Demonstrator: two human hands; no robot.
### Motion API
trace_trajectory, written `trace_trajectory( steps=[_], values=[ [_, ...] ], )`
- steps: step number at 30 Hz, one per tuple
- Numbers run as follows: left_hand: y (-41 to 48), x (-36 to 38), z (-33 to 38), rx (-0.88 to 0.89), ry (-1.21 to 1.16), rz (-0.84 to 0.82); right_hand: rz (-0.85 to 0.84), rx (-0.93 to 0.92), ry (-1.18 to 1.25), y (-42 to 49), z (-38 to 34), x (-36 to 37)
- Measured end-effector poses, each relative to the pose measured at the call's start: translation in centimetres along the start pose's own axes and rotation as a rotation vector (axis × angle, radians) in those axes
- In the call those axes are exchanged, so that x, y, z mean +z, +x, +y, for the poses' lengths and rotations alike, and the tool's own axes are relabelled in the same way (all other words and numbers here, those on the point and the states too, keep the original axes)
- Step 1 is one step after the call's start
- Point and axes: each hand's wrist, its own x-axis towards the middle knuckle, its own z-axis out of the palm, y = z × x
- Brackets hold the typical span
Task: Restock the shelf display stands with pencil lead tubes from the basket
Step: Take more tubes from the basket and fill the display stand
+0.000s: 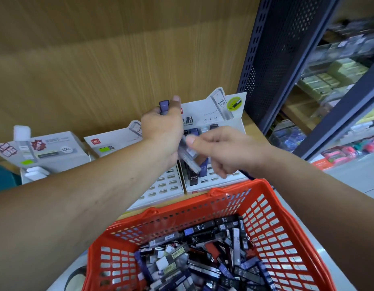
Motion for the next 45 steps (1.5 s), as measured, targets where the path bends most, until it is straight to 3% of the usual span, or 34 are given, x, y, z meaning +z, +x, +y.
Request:
trace_trajectory(
  steps=[4,11,16,20,24,29,33,40,45],
  values=[
    [-0.8,0.6,0.1,-0.024,-0.016,0.027,-0.077,-0.035,-0.003,0.1,0.4,0.9],
    [-0.2,0.3,0.2,-0.143,-0.107,-0.009,0.058,-0.033,-0.185,0.3,0.1,0.4],
    [0.7,-0.1,0.4,-0.228,-0.116,-0.040,0.113,-0.013,-0.047,0.8,1.4,-0.2],
    [1.8,-1.2,-0.2,-0.160,0.041,-0.042,0.087,0.046,0.086,0.3,2.4,-1.0],
    [1.8,-2.3,-0.2,-0.056,0.234,-0.235,0.074,0.078,0.103,-0.2,3.0,-1.6],
    [1.6,-3.1,0.3,-0.243,0.258,-0.522,0.071,0.077,0.172,-0.2,3.6,-2.1],
    [1.6,-3.6,0.8,-0.291,0.258,-0.687,0.070,0.036,0.189,-0.3,4.4,-3.0],
    [1.7,-3.8,0.7,-0.228,0.316,-0.621,0.103,0.170,0.113,-1.4,6.2,-4.5],
    [1.5,-3.8,0.0,-0.198,0.377,-0.596,0.356,0.205,0.508,-1.5,7.8,-5.4]
  ],
)
